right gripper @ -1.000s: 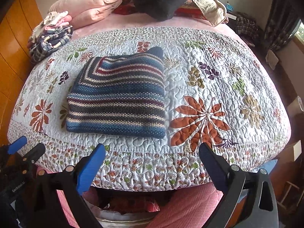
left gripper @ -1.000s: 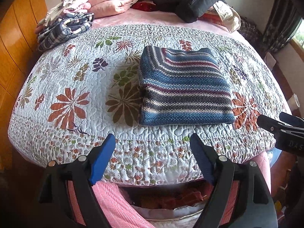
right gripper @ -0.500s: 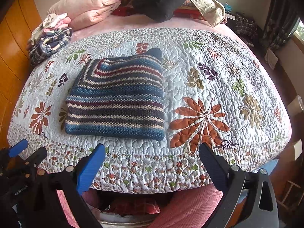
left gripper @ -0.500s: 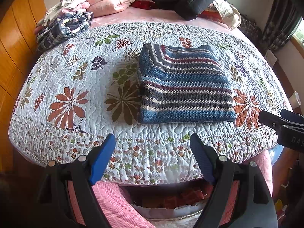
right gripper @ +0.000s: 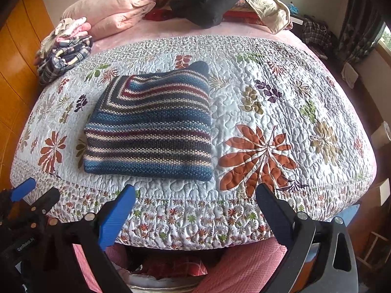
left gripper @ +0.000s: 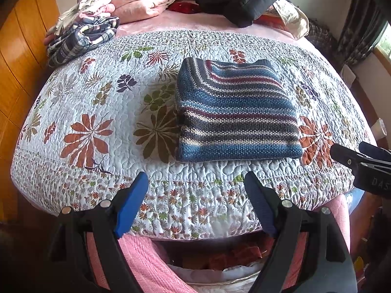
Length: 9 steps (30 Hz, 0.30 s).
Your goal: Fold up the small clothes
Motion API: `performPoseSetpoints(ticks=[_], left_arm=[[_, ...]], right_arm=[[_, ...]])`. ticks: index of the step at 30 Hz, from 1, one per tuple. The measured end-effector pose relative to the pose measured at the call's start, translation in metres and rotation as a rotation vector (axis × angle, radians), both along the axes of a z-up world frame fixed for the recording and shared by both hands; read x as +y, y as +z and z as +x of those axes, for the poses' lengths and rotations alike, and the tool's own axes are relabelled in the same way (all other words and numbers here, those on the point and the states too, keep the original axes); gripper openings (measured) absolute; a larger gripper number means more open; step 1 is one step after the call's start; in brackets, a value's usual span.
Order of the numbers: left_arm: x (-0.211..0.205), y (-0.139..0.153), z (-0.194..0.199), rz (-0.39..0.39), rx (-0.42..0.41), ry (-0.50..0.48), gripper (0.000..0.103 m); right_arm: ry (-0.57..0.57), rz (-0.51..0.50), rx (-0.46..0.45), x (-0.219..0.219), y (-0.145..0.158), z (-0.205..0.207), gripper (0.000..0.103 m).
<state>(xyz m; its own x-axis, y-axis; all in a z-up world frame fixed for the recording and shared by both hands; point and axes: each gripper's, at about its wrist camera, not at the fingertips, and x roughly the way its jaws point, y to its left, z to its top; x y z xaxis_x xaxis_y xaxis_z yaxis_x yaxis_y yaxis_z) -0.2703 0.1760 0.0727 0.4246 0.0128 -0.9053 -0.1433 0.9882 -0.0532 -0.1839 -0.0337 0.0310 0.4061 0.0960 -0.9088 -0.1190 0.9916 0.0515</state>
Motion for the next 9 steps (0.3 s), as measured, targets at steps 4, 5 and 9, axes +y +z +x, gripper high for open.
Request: performPoseSetpoints(ticks=[4,5,9], left_arm=[[-0.0004,0.0001,0.0006,-0.002,-0.003,-0.001,0.081],[-0.0006,0.0001,0.0009,-0.002,-0.002,-0.002,0.081],[-0.0012,0.0011,0.0016,0.000,-0.006,-0.007,0.081]], right_arm=[[-0.004,0.009,0.016,-0.0003,-0.0015,0.0003,0.099],[-0.006,0.011,0.020,-0.0007,-0.0017,0.0004,0.099],[-0.013,0.011,0.020,-0.0026,-0.0013,0.0012,0.099]])
